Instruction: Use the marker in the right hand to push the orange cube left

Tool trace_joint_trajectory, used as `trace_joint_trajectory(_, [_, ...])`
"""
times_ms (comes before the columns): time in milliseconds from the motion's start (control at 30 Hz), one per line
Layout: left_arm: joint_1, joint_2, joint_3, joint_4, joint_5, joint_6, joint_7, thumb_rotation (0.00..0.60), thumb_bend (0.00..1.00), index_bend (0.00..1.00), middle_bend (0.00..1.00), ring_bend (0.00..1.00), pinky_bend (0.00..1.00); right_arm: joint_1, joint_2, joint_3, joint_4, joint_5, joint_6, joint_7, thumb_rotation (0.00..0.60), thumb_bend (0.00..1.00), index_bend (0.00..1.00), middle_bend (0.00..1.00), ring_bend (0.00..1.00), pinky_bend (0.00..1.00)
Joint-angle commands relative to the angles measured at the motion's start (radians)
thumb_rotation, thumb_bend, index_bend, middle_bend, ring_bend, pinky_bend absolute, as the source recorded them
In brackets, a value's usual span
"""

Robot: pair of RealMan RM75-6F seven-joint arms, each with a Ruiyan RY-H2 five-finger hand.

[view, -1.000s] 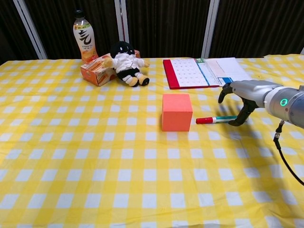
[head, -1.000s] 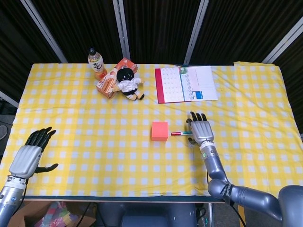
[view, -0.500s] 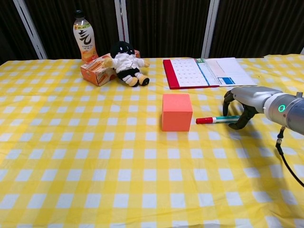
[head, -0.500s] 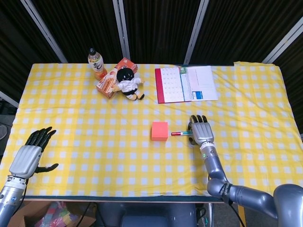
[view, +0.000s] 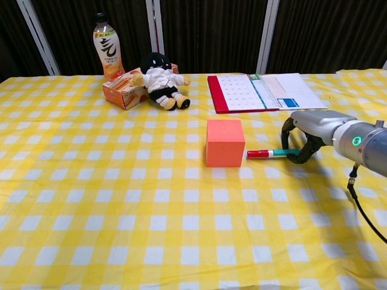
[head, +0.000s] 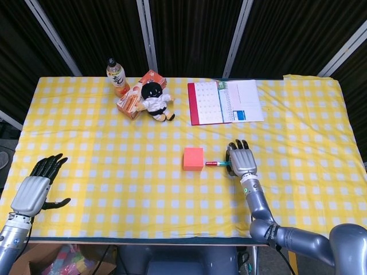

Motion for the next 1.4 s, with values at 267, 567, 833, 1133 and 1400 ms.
trace_joint_trajectory(267, [0.001, -0.001, -0.001, -0.001, -0.002, 0.002, 0.0, 0.6, 0.0, 0.0, 0.0, 0.0, 0.0, -0.002, 0.1, 0.03, -0.135, -0.017, 0.067, -0.02, 0.6, 0.57, 0.57, 0.19, 0.0, 0.0])
trace_joint_trajectory(567, [0.002, -0.002, -0.003, -0.005, -0.004, 0.006, 0.003, 0.6, 0.0, 0.0, 0.0, 0.0, 0.0, -0.008, 0.136, 0.025, -0.175, 0.011, 0.088, -0.031, 0.6, 0.57, 0.57, 0.19, 0.0, 0.0])
trace_joint_trajectory(833, [0.0, -0.001, -0.004, -0.008, -0.005, 0.003, 0.002, 0.6, 0.0, 0.0, 0.0, 0.0, 0.0, 0.002, 0.071, 0.023, -0.131, 0.052, 0.104, -0.04, 0.6, 0.57, 0.58, 0.19, 0.0, 0.0])
trace_joint_trajectory(1133, [-0.003, 0.001, -0.001, -0.007, -0.003, -0.005, -0.011, 0.6, 0.0, 0.0, 0.0, 0.0, 0.0, 0.044, -0.006, 0.042, -0.109, 0.073, 0.109, -0.066, 0.6, 0.57, 0.58, 0.19, 0.0, 0.0])
trace_joint_trajectory(1400, [-0.005, 0.003, -0.002, -0.007, -0.005, -0.01, -0.021, 0.6, 0.0, 0.0, 0.0, 0.0, 0.0, 0.106, -0.088, 0.076, -0.096, 0.089, 0.107, -0.099, 0.6, 0.57, 0.58, 0.19, 0.0, 0.0])
